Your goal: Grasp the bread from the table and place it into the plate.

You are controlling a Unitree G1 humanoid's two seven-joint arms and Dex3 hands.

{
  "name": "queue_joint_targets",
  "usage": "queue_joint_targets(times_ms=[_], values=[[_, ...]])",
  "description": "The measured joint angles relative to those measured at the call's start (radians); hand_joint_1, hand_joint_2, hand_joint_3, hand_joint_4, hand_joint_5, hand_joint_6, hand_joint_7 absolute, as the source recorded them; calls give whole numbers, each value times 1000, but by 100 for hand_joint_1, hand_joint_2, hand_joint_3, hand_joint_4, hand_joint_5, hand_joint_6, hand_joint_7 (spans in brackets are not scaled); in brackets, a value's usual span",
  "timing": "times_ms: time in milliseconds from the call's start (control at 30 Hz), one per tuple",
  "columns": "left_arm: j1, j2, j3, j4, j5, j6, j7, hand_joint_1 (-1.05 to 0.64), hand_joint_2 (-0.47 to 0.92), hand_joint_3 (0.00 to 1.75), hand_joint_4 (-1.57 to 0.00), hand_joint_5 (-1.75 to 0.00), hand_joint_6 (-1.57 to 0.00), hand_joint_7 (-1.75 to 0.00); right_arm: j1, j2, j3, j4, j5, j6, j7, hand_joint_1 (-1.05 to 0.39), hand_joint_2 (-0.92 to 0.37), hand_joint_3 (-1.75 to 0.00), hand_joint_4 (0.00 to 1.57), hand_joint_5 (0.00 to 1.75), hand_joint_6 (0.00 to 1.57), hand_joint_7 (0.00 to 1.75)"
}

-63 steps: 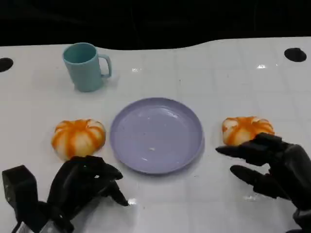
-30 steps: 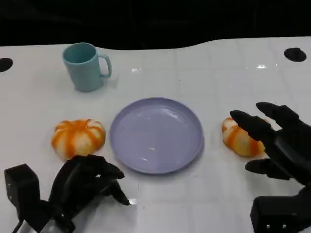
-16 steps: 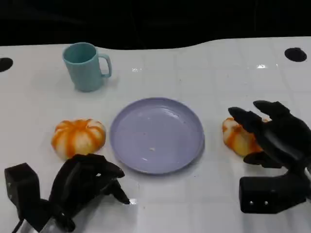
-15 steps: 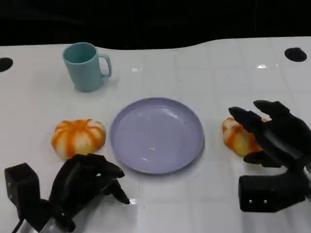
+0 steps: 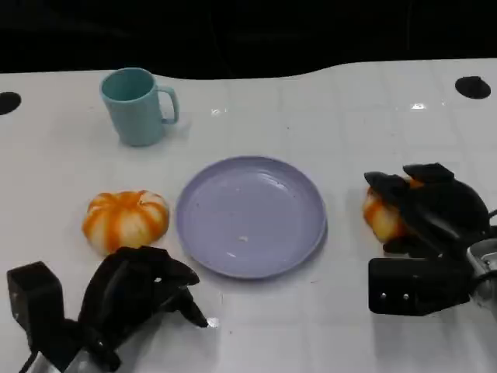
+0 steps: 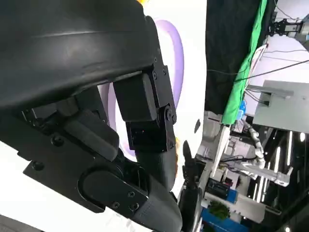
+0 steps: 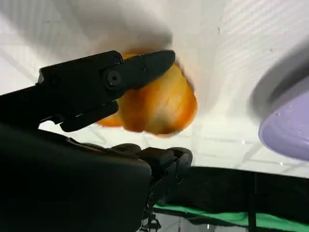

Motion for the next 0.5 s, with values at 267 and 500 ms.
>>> queue_joint_targets(times_ms=[267, 500], values=[[7, -1, -1, -6, -1, 1, 0, -105, 74, 0, -157, -58, -157, -17, -51, 22, 21, 121, 40, -56, -80, -24, -90, 0, 92, 49, 92, 6], [8, -2, -1, -18, -1, 4, 0, -105, 74, 0, -157, -58, -157, -18, -52, 23, 24, 153, 62, -135, -180, -10, -90, 0, 95, 140, 130, 9]])
